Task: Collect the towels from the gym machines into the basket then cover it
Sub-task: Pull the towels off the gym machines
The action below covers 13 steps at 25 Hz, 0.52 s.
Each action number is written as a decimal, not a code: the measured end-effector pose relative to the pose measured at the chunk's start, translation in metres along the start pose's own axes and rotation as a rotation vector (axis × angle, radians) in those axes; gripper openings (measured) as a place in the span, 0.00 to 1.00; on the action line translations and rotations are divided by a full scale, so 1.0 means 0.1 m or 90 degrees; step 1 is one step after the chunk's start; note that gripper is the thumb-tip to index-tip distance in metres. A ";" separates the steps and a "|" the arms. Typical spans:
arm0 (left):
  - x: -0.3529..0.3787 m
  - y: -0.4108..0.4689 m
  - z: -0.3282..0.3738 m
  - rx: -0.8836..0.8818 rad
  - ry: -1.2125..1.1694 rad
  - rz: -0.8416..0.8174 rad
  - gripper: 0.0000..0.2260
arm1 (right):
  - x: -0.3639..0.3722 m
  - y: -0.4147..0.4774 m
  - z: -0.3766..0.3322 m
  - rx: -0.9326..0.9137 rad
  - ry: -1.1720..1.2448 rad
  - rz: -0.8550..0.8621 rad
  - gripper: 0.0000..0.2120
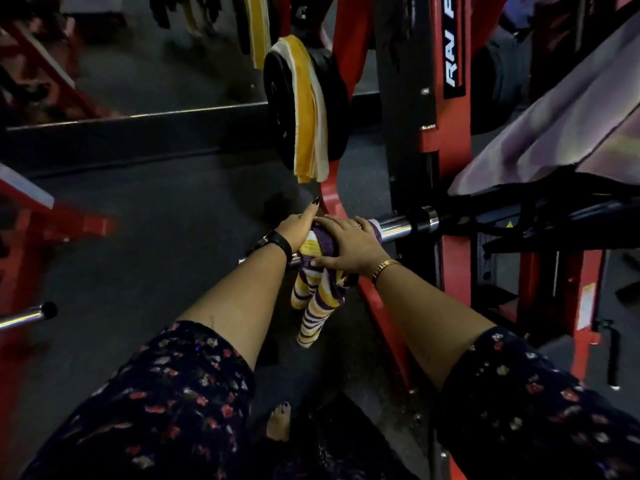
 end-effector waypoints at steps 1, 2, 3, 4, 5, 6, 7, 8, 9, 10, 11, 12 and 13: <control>0.01 0.01 0.00 -0.005 0.000 -0.003 0.36 | 0.00 0.02 0.00 -0.008 -0.011 0.005 0.40; 0.02 0.03 0.00 -0.006 0.005 -0.002 0.35 | 0.01 0.03 0.00 -0.015 -0.020 0.008 0.39; 0.02 0.04 -0.01 -0.010 0.018 0.001 0.35 | 0.02 0.04 -0.01 -0.024 -0.032 0.013 0.38; 0.02 0.07 -0.03 -0.013 0.030 0.003 0.34 | 0.03 0.05 -0.01 -0.030 -0.047 0.022 0.37; 0.02 0.07 -0.03 -0.014 0.038 0.008 0.34 | 0.04 0.05 -0.01 -0.037 -0.061 0.034 0.36; 0.01 0.09 -0.04 -0.013 0.041 0.015 0.33 | 0.03 0.06 -0.02 -0.041 -0.066 0.048 0.34; 0.01 0.09 -0.04 -0.011 0.040 0.026 0.33 | 0.01 0.07 -0.04 -0.042 -0.060 0.060 0.31; 0.00 0.10 -0.05 -0.010 0.036 0.039 0.32 | 0.00 0.08 -0.05 -0.042 -0.048 0.071 0.29; -0.01 0.11 -0.06 -0.010 0.029 0.050 0.30 | -0.02 0.08 -0.07 -0.045 -0.036 0.081 0.25; -0.01 0.10 -0.08 -0.009 0.024 0.060 0.29 | -0.03 0.08 -0.09 -0.047 -0.022 0.085 0.22; -0.01 0.09 -0.10 -0.007 0.019 0.066 0.28 | -0.04 0.07 -0.10 -0.050 -0.005 0.087 0.19; 0.00 0.07 -0.11 -0.004 0.011 0.069 0.27 | -0.05 0.06 -0.10 -0.051 0.017 0.091 0.17; 0.00 0.05 -0.13 -0.002 -0.002 0.073 0.27 | -0.06 0.05 -0.10 -0.049 0.044 0.097 0.16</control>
Point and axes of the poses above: each hand's wrist, its own y-axis towards the middle knuckle, its own x-axis out of the palm, z = x × y, the point moved 7 cm from there along y, towards the middle knuckle, and after that the axes turned 4 degrees about x, right-handed, at the moved point
